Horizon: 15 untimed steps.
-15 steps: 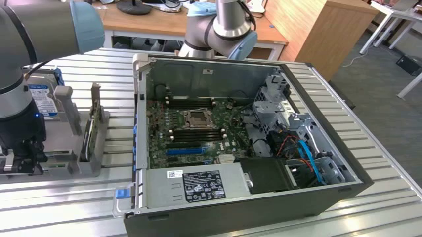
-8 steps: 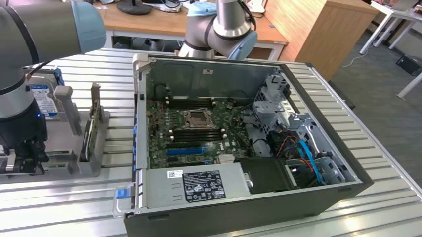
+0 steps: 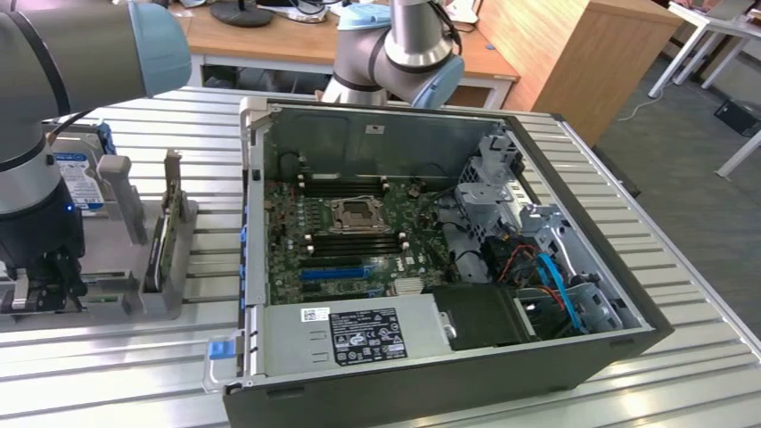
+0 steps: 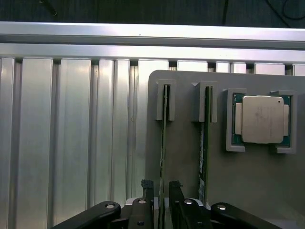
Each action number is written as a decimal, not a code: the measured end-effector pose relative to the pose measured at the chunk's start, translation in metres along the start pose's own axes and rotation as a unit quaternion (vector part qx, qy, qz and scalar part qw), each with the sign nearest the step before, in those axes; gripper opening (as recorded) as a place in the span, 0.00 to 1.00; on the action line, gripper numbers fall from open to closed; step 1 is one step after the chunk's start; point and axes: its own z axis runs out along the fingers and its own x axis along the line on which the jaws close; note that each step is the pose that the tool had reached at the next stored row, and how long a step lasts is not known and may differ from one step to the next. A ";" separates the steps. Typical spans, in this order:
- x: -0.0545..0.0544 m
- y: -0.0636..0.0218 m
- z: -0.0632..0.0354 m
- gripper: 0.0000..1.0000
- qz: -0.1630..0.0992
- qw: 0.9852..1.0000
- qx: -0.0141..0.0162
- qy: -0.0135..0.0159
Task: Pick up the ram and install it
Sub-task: 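Pick up the ram and move it above insertion slot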
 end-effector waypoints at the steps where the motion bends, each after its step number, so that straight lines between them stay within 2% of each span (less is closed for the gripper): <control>1: 0.000 0.0000 -0.0007 0.27 0.000 1.000 0.000 0.000; 15: -0.002 0.0003 -0.0025 0.27 0.000 1.000 0.000 0.000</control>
